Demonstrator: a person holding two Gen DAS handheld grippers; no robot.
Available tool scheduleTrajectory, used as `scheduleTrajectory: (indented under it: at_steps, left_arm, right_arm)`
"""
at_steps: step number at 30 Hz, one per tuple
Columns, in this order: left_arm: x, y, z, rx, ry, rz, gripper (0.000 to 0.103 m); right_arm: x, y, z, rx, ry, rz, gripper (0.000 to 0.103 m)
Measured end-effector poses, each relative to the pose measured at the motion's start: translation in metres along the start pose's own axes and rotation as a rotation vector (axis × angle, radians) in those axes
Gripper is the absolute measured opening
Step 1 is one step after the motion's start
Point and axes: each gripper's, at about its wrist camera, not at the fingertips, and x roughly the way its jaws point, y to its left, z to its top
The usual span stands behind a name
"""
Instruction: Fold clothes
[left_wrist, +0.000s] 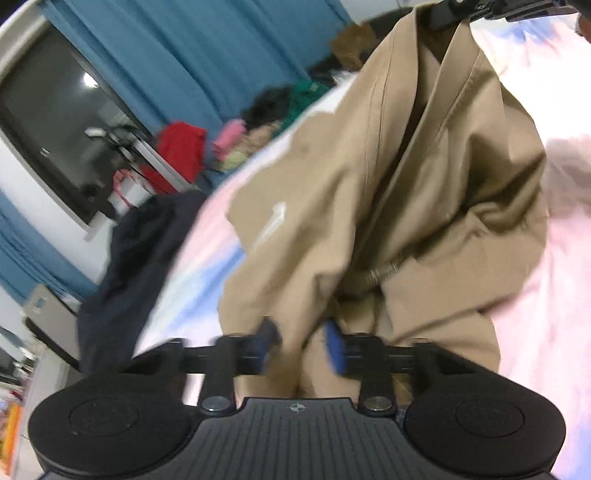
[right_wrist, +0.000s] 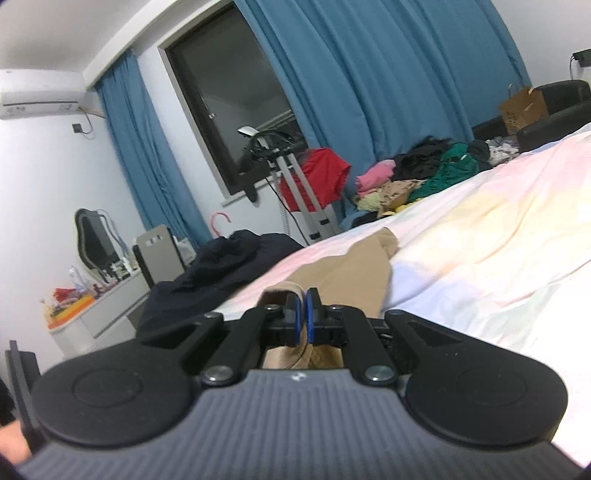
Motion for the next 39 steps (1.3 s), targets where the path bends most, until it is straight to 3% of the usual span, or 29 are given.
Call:
scheduleTrajectory:
  at_steps: [2, 5, 9, 12, 15, 21, 24, 28, 29, 31, 33, 36, 39]
  left_arm:
    - [-0.002, 0.012, -0.003, -0.040, -0.014, -0.071, 0.008]
    - [-0.014, 0.037, -0.008, -0.122, -0.063, -0.152, 0.007]
    - [-0.032, 0.100, -0.031, -0.398, -0.172, -0.386, 0.007]
    - [-0.025, 0.142, -0.053, -0.571, -0.190, -0.524, 0.007]
    - [-0.011, 0.167, -0.072, -0.683, -0.176, -0.651, 0.007]
    - [0.014, 0.189, -0.058, -0.784, -0.117, -0.648, 0.007]
    - [0.051, 0.208, -0.034, -0.832, -0.029, -0.603, 0.007]
    - [0.115, 0.210, -0.008, -0.812, 0.157, -0.454, 0.010]
    - [0.127, 0.206, -0.003, -0.780, 0.182, -0.419, 0.017]
    - [0.144, 0.192, 0.008, -0.696, 0.217, -0.349, 0.021]
    - [0.139, 0.180, 0.011, -0.657, 0.192, -0.304, 0.024]
    - [0.118, 0.167, 0.008, -0.652, 0.119, -0.277, 0.038]
    - [0.084, 0.151, 0.005, -0.606, 0.034, -0.190, 0.052]
  right_arm:
    - [0.000, -0.002, -0.001, -0.005, 0.006, -0.012, 0.006]
    - [-0.002, 0.000, -0.002, -0.038, 0.005, -0.025, 0.006]
    - [-0.003, 0.006, -0.003, -0.087, 0.011, -0.022, 0.006]
    - [0.000, 0.009, -0.005, -0.109, 0.040, 0.011, 0.006]
    - [0.006, 0.013, -0.007, -0.128, 0.067, 0.013, 0.006]
    - [0.015, 0.013, -0.008, -0.128, 0.091, 0.038, 0.006]
    - [0.024, 0.008, -0.009, -0.114, 0.110, 0.050, 0.006]
    - [0.043, -0.003, -0.013, -0.064, 0.155, 0.068, 0.006]
    - [0.046, -0.005, -0.015, -0.056, 0.167, 0.070, 0.006]
    - [0.053, -0.008, -0.019, -0.040, 0.189, 0.074, 0.006]
    - [0.059, -0.012, -0.023, -0.023, 0.211, 0.078, 0.006]
    - [0.063, -0.017, -0.026, 0.010, 0.231, 0.085, 0.006]
    - [0.062, -0.020, -0.024, 0.040, 0.229, 0.088, 0.006]
